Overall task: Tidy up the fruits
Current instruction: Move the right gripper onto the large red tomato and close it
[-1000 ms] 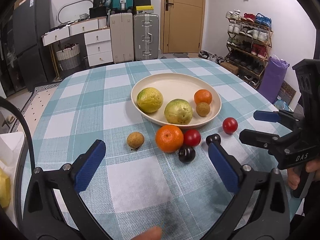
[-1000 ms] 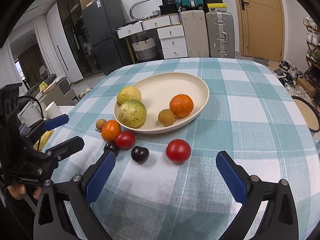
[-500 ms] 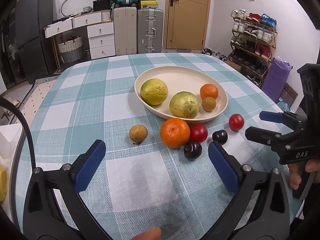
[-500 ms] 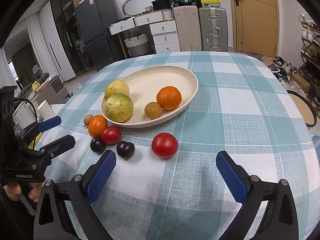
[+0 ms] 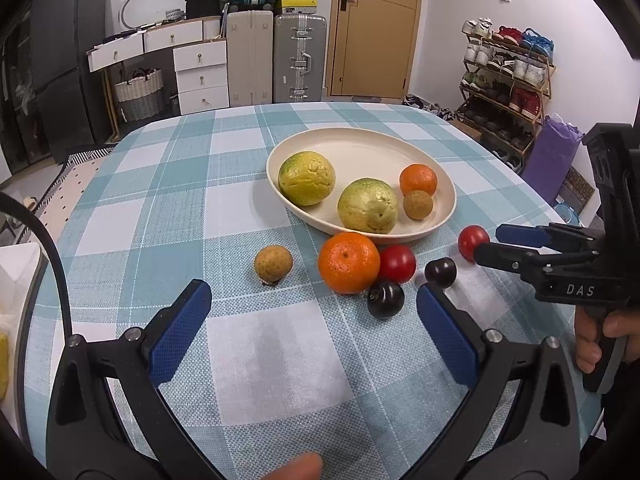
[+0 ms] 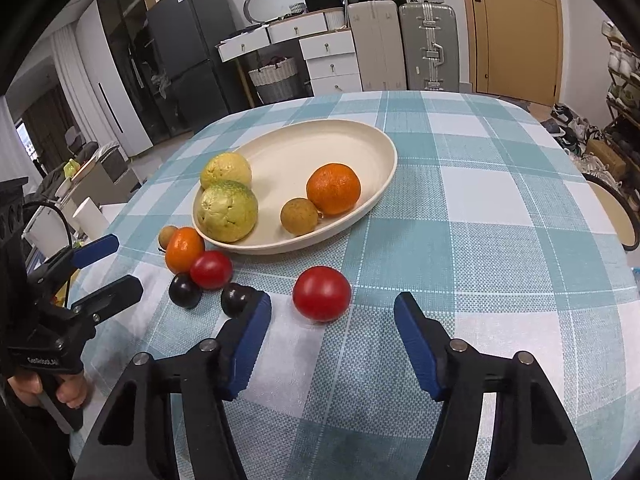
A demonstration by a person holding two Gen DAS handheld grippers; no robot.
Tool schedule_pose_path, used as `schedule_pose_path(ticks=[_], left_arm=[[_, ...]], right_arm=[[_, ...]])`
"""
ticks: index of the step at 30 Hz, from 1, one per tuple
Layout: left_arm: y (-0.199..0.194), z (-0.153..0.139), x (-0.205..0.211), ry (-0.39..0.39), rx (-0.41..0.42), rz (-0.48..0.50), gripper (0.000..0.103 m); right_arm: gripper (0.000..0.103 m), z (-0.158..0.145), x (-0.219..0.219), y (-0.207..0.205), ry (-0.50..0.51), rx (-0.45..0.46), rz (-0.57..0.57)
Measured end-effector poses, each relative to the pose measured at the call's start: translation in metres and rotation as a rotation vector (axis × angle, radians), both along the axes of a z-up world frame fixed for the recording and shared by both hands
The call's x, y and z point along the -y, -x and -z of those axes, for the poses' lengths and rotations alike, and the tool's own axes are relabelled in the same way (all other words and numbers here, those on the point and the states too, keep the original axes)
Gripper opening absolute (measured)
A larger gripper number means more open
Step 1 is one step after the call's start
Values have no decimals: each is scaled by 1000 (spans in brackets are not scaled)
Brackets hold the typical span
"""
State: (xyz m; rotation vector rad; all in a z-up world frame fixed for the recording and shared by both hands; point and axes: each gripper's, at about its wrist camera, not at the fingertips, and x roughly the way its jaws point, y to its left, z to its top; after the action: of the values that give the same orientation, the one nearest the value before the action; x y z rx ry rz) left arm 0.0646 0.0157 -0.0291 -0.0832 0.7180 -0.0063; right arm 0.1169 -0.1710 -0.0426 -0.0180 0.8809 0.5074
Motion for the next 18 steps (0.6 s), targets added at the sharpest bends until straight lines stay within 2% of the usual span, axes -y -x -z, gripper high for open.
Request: schedule_pose_path(ticks=[7, 18], left_arm=[[0, 0, 1, -3, -4, 0, 102], [-3, 1, 0, 9, -15, -3, 102]], right_arm=[[57, 1, -6, -5, 11, -8, -10], [52, 6, -12, -12, 15, -33, -8]])
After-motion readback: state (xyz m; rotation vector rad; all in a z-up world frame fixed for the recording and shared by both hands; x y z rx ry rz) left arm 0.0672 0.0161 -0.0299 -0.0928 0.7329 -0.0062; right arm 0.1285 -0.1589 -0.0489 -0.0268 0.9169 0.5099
